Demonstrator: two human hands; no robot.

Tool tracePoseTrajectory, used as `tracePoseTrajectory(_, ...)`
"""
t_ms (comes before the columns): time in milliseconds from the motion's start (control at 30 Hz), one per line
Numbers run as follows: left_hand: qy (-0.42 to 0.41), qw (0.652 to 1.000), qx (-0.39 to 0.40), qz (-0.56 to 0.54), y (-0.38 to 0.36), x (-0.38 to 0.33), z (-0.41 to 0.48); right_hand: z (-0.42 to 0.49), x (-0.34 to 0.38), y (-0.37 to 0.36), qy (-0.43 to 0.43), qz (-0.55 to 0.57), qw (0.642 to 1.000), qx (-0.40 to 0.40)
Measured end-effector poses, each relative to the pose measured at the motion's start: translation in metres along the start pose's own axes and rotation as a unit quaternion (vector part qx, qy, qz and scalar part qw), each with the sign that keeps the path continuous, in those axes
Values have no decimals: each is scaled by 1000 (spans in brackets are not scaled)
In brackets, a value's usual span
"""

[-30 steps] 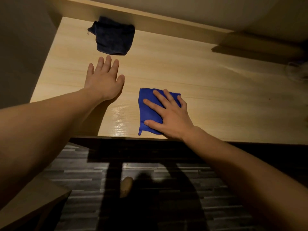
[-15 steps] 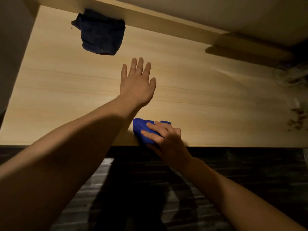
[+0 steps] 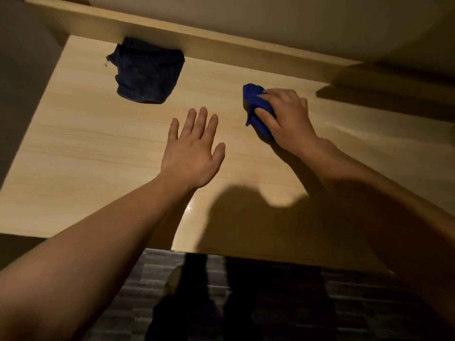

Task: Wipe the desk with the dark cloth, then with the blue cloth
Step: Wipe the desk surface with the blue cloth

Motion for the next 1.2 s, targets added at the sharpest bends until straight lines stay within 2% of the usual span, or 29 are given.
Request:
tracePoseTrajectory(167, 12, 1000, 2, 11, 0, -1, 2, 70, -16, -31, 30, -107, 991, 76)
tracePoseTrajectory(267, 17, 1000, 8, 14, 0, -1, 2, 73, -19, -40, 48, -107, 987, 107)
tracePoseTrajectory(467, 25, 999, 20, 24, -1, -1, 4, 53, -18, -47, 49, -91, 988, 119)
tracePoseTrajectory(733, 20, 999, 18, 20, 0, -1, 3, -7, -3, -50, 53, -85, 989, 111)
tracePoseTrajectory(1200, 2, 1000, 14, 11, 3, -4, 1, -164, 46, -60, 69, -87, 986, 120)
Point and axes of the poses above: each hand's wrist, its own z-axis towards the middle knuckle, its own y-axis out of the back of the hand, x = y × z, the point moved 7 cm from there along z, towards the middle knuckle, and after that the axes turned 3 degrees about -y, right-handed, at the moved point
